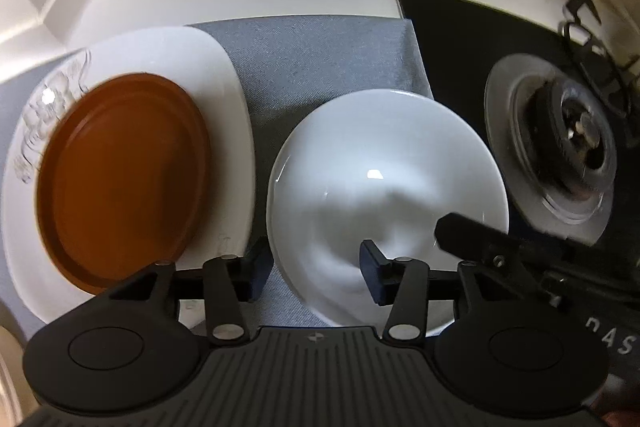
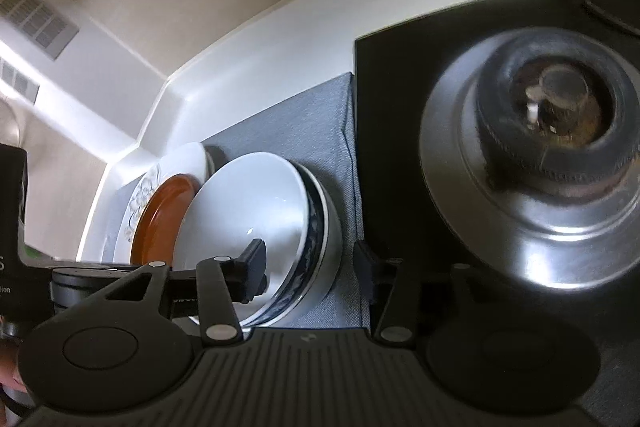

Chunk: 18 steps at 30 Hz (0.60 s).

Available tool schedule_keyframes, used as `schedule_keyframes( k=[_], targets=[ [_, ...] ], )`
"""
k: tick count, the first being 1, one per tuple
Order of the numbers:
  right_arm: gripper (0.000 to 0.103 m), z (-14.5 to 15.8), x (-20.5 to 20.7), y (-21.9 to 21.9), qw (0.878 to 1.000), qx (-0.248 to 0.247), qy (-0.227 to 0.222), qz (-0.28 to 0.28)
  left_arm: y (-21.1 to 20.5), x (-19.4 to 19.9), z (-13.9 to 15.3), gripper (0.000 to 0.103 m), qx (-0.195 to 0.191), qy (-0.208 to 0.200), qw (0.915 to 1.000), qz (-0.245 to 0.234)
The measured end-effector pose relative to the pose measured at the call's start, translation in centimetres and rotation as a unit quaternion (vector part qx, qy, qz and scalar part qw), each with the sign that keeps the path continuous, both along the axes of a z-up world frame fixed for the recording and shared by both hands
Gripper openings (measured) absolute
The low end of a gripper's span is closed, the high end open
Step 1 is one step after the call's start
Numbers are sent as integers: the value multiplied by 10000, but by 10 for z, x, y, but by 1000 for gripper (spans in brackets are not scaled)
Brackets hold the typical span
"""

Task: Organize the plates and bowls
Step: 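Regrasp the combined bowl stack rim and lift it with both grippers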

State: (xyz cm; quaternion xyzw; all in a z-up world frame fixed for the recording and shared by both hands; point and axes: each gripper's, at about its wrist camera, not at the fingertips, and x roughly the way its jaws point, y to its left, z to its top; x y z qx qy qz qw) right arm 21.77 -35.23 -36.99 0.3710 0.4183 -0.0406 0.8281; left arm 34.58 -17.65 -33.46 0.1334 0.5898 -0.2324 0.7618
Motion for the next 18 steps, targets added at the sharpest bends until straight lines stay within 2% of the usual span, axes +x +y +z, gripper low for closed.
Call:
schedule_keyframes(
  k=[1, 3, 4, 6, 8, 13, 16, 18],
  targets=[
    [53, -3, -1, 0, 10000, 41, 3, -21, 0, 1, -2, 48, -58, 16, 10000, 20],
    [41, -6, -1, 0, 9999, 126, -59, 12, 1, 0, -2, 44, -109, -16, 9999, -19],
    [37, -5, -2, 1, 10000, 18, -61, 24, 2, 0, -1, 41, -109, -40, 9999, 12],
    [33, -4, -5, 2, 10000, -74, -58, -5, 7, 1, 2, 31, -188, -18, 9998, 47],
    [29, -4, -13, 0, 9999, -13, -63, -154, 11, 0, 6, 28, -308, 97, 9995, 36],
    [29, 2, -27, 2, 9999, -29, -78, -99, 17, -13, 11, 29, -352, 153, 9993, 11],
    [29, 5, -39, 2, 9994, 149, -48, -301, 20, -21, 14, 29, -346, 284, 9989, 113],
    [29, 10, -45, 4, 9992, 211, -53, -321, 23, -32, 21, 29, -301, 212, 9992, 122]
  ],
)
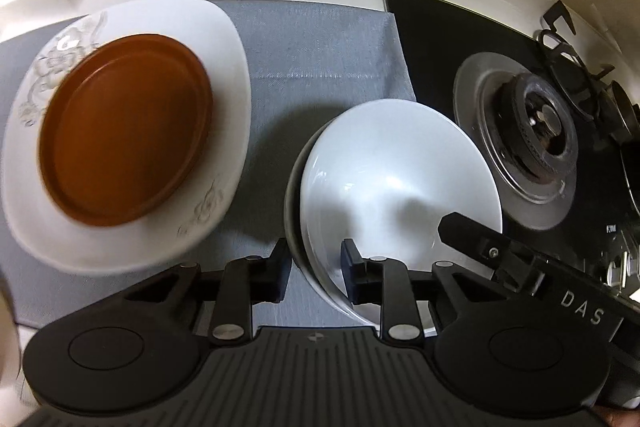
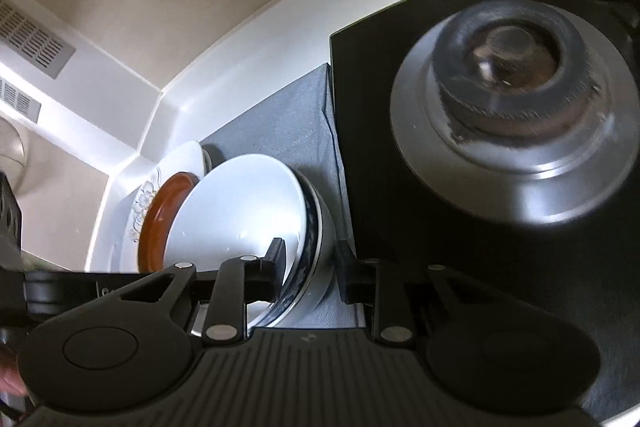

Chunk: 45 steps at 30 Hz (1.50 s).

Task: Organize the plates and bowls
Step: 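Regrasp the combined bowl stack rim and lift it with both grippers, then carry the bowl stack toward the plate stack with both grippers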

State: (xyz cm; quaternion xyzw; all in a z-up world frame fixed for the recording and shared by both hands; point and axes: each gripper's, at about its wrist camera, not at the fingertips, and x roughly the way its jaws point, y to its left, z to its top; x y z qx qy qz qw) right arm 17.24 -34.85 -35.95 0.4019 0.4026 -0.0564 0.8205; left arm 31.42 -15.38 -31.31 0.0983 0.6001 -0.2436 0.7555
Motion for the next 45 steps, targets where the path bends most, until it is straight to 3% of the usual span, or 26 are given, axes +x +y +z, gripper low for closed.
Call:
schedule_keyframes(
  k=[7, 17, 28, 34, 37, 45],
  targets=[
    [29, 37, -14, 16, 9996, -20, -225, 170, 26, -21, 36, 29, -171, -173, 9992, 307],
    [29, 86, 18, 69, 9921, -194, -606, 1084, 101, -28, 86, 29, -276, -521, 9920, 1115],
    [29, 120, 76, 157, 9724, 132, -922, 2139, 201, -26, 126, 30, -90, -938, 9740, 2059],
    [29, 138, 94, 209, 9632, 218, -1003, 2484, 259, -23, 143, 30, -175, -976, 9658, 2395],
    [29, 145, 98, 231, 9621, 163, -999, 2533, 281, -15, 146, 30, -194, -956, 9661, 2391],
    [29, 155, 107, 270, 9679, -1, -731, 2406, 320, 6, 149, 31, -267, -770, 9763, 2005]
  ],
)
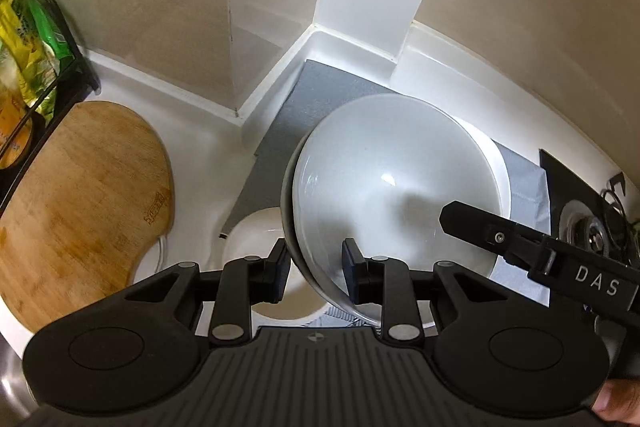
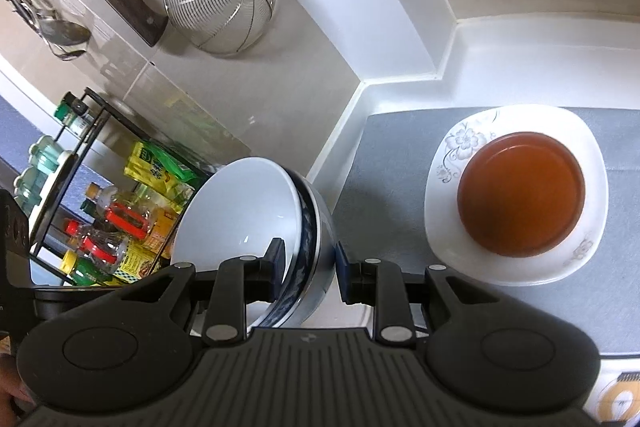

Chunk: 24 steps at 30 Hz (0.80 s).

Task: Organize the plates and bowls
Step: 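Carry the bowl stack toward the plate stack with both grippers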

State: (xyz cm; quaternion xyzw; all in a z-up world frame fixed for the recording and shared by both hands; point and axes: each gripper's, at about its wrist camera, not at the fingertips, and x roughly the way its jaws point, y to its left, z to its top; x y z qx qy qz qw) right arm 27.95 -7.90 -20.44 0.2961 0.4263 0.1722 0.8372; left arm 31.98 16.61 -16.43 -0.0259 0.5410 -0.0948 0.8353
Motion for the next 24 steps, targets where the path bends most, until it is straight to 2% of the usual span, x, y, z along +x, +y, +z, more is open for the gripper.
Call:
schedule_keyframes(
  k=[5, 16, 24],
  targets=[
    [30, 0, 3, 20, 9997, -198, 44, -117, 20, 12, -7, 31, -127, 180, 9994, -275],
    [29, -35, 0, 51, 9949, -429, 634, -655, 41, 40, -52, 31, -183, 697, 9924, -1000],
    [29, -47, -1, 73, 9914, -654, 892, -707, 58, 53, -73, 31, -213, 925, 9873, -1273]
  ],
)
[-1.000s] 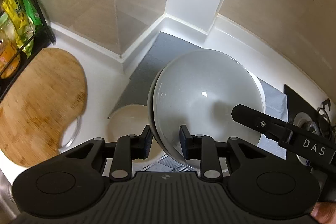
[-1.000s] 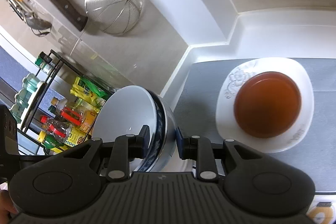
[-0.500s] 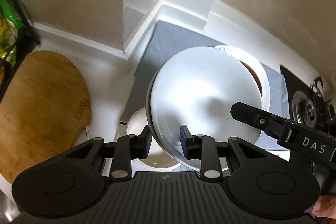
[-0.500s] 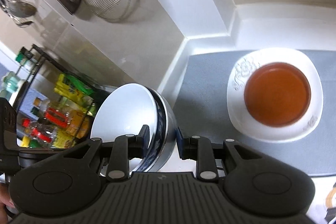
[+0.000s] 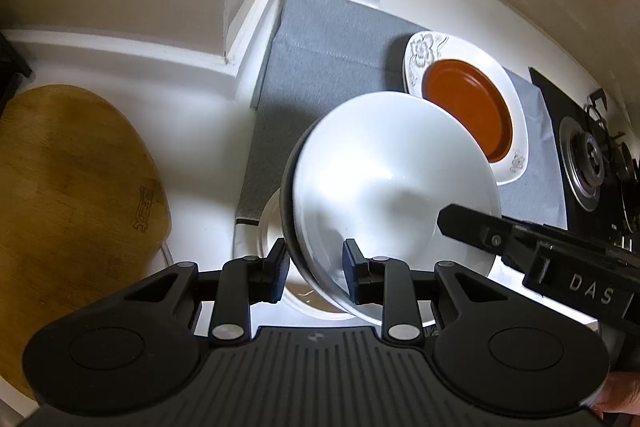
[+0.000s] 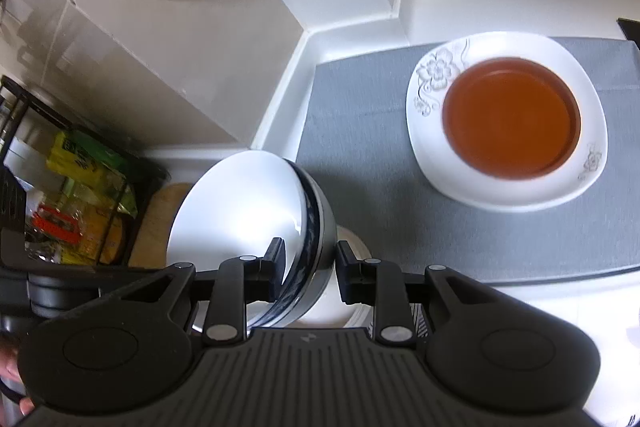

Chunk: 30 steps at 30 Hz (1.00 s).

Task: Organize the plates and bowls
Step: 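Carry the bowl stack toward the plate stack with both grippers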

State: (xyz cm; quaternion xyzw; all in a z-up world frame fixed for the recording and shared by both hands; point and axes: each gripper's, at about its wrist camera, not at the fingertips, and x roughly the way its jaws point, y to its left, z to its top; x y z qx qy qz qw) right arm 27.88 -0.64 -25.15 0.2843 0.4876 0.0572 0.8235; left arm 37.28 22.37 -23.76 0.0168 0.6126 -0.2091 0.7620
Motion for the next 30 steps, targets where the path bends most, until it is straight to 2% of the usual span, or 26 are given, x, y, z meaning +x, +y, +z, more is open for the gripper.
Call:
schedule_keyframes(
  k=[5, 11, 21, 26, 30],
  targets=[
    [29, -14, 1, 7, 9998, -47, 146, 155, -2, 0, -12, 30, 169, 8, 9998, -128],
    [27, -37, 2, 16, 9982, -245, 283, 477, -1, -1, -28, 31, 365, 99, 9992, 93],
    [29, -43, 6, 17, 9964, -370, 333, 687, 0, -4, -36, 30, 336, 83, 9993, 136],
    [32, -35, 2, 10, 9973, -221, 190, 674, 13, -1, -33, 30, 8, 195, 9996, 197],
    [36, -10, 4, -1, 9962, -421, -240, 730, 22, 1, -14, 30, -259, -225, 9993, 114]
  ],
)
